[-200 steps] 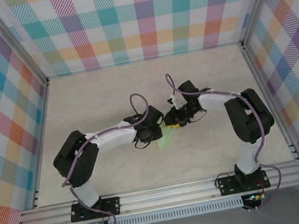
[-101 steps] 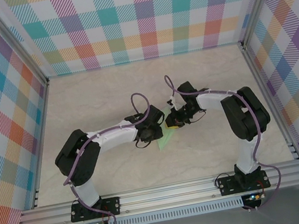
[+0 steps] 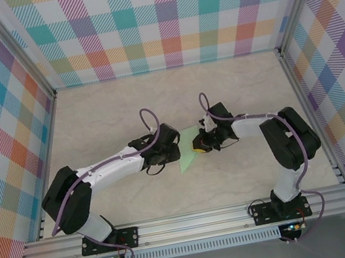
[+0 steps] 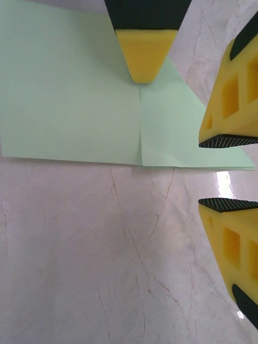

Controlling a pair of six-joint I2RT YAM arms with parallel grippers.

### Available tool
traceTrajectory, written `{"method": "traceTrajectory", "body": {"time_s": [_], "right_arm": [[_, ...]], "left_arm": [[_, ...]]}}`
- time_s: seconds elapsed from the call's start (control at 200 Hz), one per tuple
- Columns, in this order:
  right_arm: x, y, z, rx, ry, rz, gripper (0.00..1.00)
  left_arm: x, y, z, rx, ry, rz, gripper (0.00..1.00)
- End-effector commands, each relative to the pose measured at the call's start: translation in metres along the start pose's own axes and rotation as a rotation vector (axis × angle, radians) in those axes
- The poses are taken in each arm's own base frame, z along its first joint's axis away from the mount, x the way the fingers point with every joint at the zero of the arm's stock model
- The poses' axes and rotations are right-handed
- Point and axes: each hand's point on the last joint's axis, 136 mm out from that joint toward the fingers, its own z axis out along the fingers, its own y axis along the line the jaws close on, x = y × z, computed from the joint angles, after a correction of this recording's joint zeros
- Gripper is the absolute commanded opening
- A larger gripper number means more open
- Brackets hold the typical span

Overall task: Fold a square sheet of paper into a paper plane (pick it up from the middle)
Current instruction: Fourth fold the wing at the center of the table.

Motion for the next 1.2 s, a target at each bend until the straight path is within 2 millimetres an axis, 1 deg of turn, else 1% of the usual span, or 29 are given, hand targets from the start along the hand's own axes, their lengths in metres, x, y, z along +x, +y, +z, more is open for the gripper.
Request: {"method": "traceTrajectory", "body": {"time_s": [0.0,0.075,0.19,0.285,0.365,0.435,0.68,0.78,0.855,0.96,1.045,1.115,1.195], "right_arm": [[-0.004,0.013,0.001,-0.028,-0.060,0.045,0.07],[-0.001,0.015,0.003,-0.019,-0.064,0.046,0.07],[-0.001,0.020,0.003,-0.017,-0.077,0.053,0.07],[-0.003,0.018,0.004,-0.012,-0.091,0.088,0.07],[-0.003,0.019,0.006,-0.017,-0.088,0.096,0.08],[-0.002,0.018,0.006,-0.006,-0.088,0.087,0.08],[-0.001,0.022,0.007,0.007,-0.044,0.017,0.13],[0.001,0.021,0.005,0.027,-0.032,-0.003,0.16],[0.001,0.021,0.004,0.042,-0.025,-0.027,0.19],[0.002,0.023,0.003,0.057,-0.002,-0.065,0.22],[0.003,0.020,0.003,0.072,0.004,-0.101,0.25],[0.004,0.022,0.003,0.062,0.022,-0.133,0.27],[0.007,0.026,0.006,0.044,0.060,-0.160,0.28]], "left_arm": [[0.007,0.001,0.002,0.020,0.028,0.020,0.33],[0.009,-0.003,0.008,0.033,0.045,0.019,0.32],[0.007,-0.005,0.012,0.027,0.047,0.008,0.31],[0.007,-0.008,0.015,0.029,0.055,0.008,0.30],[0.007,-0.007,0.019,0.016,0.062,0.005,0.28],[0.008,-0.010,0.024,0.027,0.069,-0.001,0.25],[0.007,-0.007,0.042,-0.017,0.068,-0.022,0.19],[0.007,-0.006,0.048,-0.029,0.071,-0.021,0.17],[0.011,-0.003,0.053,-0.043,0.084,-0.016,0.16],[0.016,0.001,0.058,-0.055,0.100,-0.012,0.15],[0.018,0.002,0.060,-0.054,0.106,-0.015,0.15],[0.019,0.001,0.061,-0.049,0.108,-0.012,0.15],[0.019,0.000,0.062,-0.047,0.111,-0.006,0.15]]}}
